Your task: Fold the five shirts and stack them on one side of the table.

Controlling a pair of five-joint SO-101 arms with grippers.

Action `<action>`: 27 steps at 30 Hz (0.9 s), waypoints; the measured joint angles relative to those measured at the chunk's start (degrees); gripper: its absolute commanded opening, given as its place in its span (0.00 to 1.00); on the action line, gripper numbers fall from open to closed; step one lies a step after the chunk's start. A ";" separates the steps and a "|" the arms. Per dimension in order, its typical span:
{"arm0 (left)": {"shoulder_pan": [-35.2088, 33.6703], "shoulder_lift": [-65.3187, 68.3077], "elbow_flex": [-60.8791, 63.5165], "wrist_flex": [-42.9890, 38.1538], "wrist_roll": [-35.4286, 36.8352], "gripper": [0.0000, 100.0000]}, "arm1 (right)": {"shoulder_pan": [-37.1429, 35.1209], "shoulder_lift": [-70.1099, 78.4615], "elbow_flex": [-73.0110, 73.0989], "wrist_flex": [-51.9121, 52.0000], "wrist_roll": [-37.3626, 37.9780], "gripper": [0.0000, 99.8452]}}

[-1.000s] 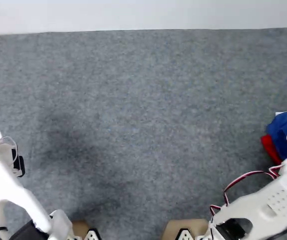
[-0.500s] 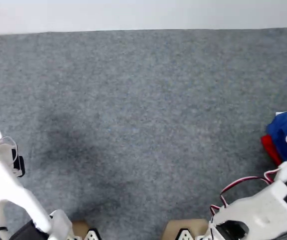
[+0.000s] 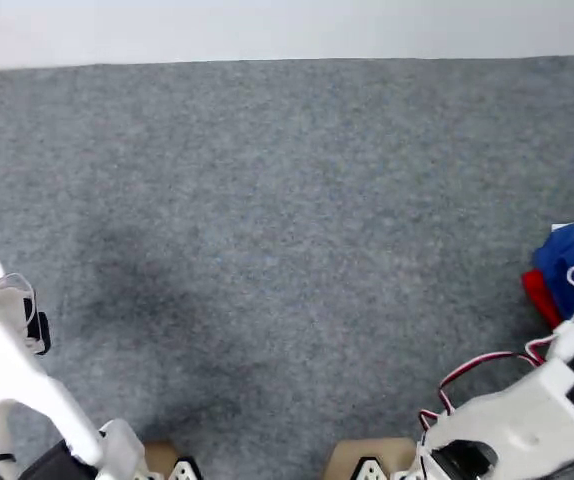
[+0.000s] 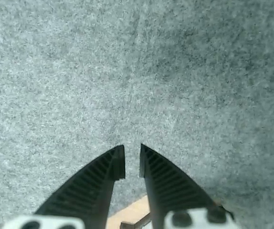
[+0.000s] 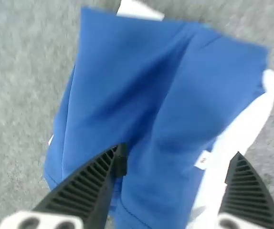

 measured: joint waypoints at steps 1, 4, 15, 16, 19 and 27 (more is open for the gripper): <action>0.00 0.00 0.00 0.00 0.00 0.07 | -0.44 0.00 0.09 0.00 0.00 0.21; 0.00 0.00 0.00 0.00 0.00 0.07 | -1.49 -0.18 -0.97 0.00 0.00 0.06; 0.00 0.00 0.00 0.00 0.00 0.07 | -3.34 -1.93 -3.08 -0.97 0.00 0.04; 0.00 0.00 0.00 0.00 0.00 0.07 | -3.34 -0.88 -3.08 -1.41 0.00 0.04; 0.00 0.00 0.00 0.00 0.00 0.07 | -2.90 4.22 -3.08 -3.08 0.00 0.03; 0.00 0.00 0.00 0.00 0.00 0.07 | 3.96 11.78 -3.08 -4.22 0.00 0.01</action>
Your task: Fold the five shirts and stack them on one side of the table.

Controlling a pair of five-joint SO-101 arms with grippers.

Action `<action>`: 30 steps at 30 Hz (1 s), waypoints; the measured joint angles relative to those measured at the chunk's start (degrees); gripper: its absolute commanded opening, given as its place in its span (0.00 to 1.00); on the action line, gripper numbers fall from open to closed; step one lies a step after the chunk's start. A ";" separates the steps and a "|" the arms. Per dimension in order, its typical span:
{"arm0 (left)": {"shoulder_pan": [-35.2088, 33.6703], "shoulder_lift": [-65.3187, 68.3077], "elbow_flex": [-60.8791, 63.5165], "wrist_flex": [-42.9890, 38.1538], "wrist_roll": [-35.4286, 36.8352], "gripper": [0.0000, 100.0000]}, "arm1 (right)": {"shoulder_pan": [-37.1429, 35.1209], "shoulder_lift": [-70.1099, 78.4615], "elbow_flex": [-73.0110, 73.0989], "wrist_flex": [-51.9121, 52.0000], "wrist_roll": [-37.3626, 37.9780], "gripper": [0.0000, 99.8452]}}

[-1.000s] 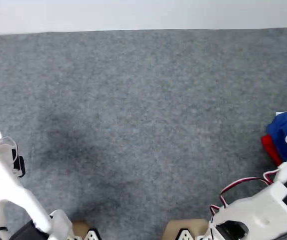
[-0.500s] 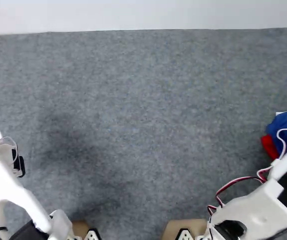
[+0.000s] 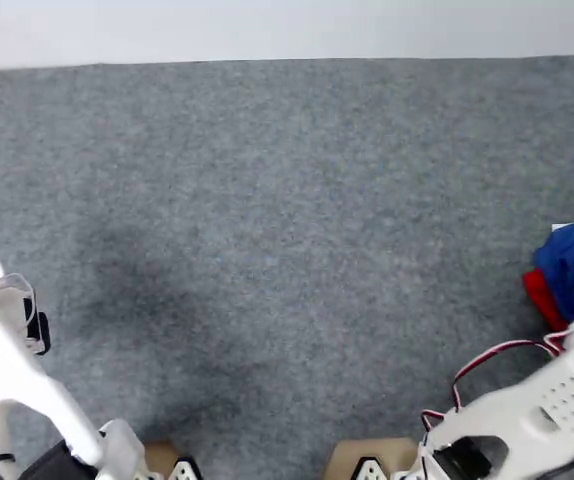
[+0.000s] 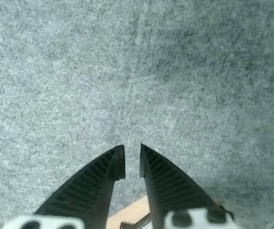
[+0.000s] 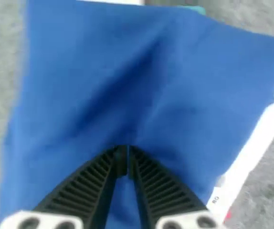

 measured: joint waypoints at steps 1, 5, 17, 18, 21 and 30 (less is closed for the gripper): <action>0.00 0.00 0.00 0.00 0.00 0.07 | 0.62 0.26 0.00 0.00 0.00 0.01; 0.18 0.00 0.00 0.00 0.00 0.07 | 1.49 0.53 0.00 0.00 2.37 0.01; 7.03 0.00 0.00 0.00 0.00 0.07 | -2.55 -4.40 -4.57 -5.19 2.90 0.01; 7.03 0.00 0.00 0.00 0.00 0.07 | -2.55 -4.22 -4.57 -7.03 2.90 0.01; 7.03 0.00 0.00 0.00 0.00 0.07 | -2.46 -0.35 -4.66 -12.92 3.16 0.01; 7.03 0.00 0.00 1.14 0.00 0.07 | -3.16 14.07 -4.57 -29.36 3.25 0.01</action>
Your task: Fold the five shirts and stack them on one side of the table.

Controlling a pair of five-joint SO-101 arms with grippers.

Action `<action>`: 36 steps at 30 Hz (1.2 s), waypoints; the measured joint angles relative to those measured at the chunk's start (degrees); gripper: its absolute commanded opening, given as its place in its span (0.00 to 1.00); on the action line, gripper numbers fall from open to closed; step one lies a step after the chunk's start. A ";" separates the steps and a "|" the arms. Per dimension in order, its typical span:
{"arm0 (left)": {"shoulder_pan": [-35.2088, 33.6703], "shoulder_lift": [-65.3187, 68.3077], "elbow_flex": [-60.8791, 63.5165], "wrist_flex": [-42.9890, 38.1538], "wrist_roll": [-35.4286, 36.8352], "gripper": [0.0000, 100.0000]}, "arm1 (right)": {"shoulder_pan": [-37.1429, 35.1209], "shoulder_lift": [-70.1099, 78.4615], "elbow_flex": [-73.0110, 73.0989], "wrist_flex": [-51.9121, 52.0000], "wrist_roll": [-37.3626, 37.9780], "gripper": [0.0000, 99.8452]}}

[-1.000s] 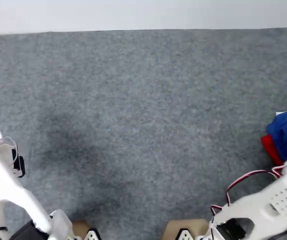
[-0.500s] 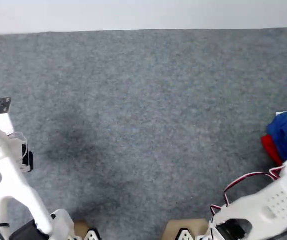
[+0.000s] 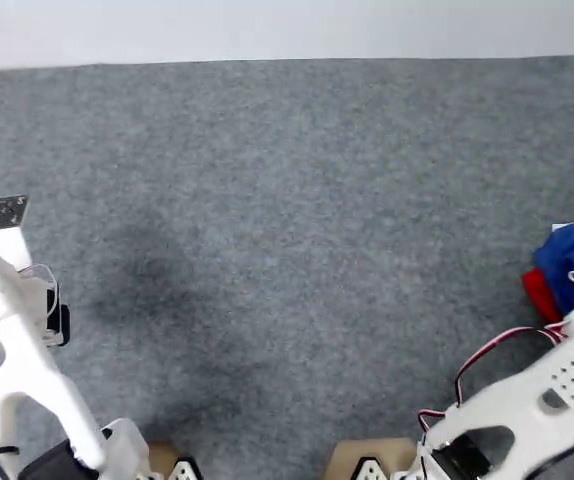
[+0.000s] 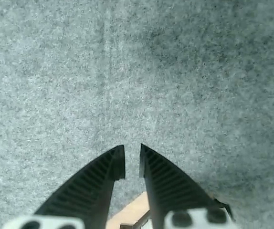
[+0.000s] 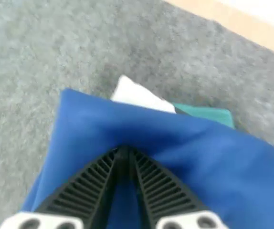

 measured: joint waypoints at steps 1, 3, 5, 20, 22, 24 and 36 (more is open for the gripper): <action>0.00 0.00 0.00 0.00 0.00 0.07 | -0.18 0.26 0.00 -1.14 0.00 0.01; 0.00 0.00 0.00 0.00 0.00 0.07 | -0.53 0.26 0.00 -2.11 0.00 0.01; 0.00 0.00 0.00 0.00 0.00 0.07 | -0.62 -0.09 0.00 -2.46 0.00 0.01; 0.00 0.00 0.00 0.09 0.00 0.07 | -2.81 1.58 0.00 -5.71 0.00 0.01; 0.00 0.00 0.00 0.53 0.00 0.07 | -2.81 1.93 0.00 -5.71 0.00 0.01; 0.00 0.00 0.00 0.79 0.00 0.07 | -2.81 1.85 0.00 -5.01 0.00 0.01; 0.00 0.00 -1.49 1.23 0.00 0.07 | -2.81 -15.82 0.00 14.68 0.00 0.01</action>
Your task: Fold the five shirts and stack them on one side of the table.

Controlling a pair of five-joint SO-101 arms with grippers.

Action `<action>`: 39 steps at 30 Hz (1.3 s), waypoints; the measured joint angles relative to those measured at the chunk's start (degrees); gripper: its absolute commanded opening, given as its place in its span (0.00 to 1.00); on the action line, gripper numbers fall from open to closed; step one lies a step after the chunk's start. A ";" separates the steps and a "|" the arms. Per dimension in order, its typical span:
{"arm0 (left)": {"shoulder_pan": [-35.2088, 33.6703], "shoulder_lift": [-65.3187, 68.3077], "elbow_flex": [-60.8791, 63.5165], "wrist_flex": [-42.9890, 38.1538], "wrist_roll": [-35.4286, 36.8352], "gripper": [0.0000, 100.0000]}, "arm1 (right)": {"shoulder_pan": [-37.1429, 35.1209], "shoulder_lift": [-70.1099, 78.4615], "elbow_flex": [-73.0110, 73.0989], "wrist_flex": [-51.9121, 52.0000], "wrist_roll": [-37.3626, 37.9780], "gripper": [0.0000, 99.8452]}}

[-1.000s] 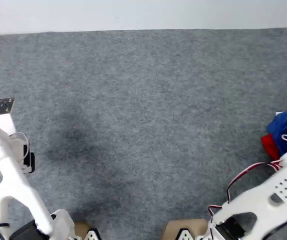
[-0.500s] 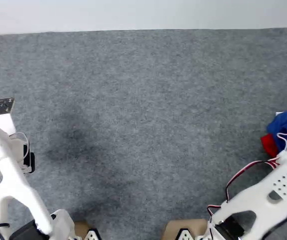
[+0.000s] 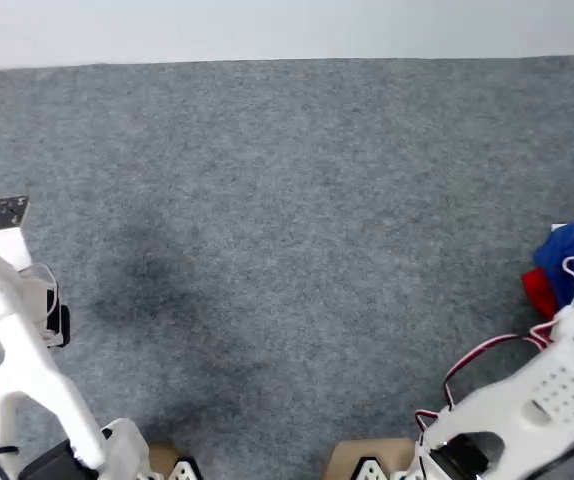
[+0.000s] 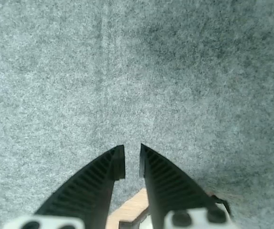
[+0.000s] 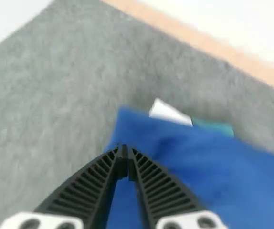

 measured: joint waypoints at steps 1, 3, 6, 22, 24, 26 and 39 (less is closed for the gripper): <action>0.00 0.00 -0.79 0.26 0.00 0.07 | 0.00 -0.97 0.00 2.73 0.00 0.01; 0.00 0.00 -2.02 1.14 0.00 0.07 | 0.09 -2.11 0.00 7.65 0.00 0.01; -0.09 0.00 -2.73 1.67 0.00 0.07 | 1.32 -2.29 0.00 13.89 0.00 0.01; 0.00 0.00 -2.81 1.85 0.00 0.07 | 14.59 1.49 2.46 24.09 6.42 0.01; 0.00 0.00 -2.81 1.85 -0.26 0.07 | 14.77 1.49 2.46 25.32 6.59 0.01; 0.00 0.00 -2.81 1.85 -1.23 0.07 | 14.68 0.62 2.46 26.73 6.59 0.01; 0.00 0.00 -2.81 1.85 -2.99 0.07 | 9.23 -13.27 3.52 31.47 6.59 0.01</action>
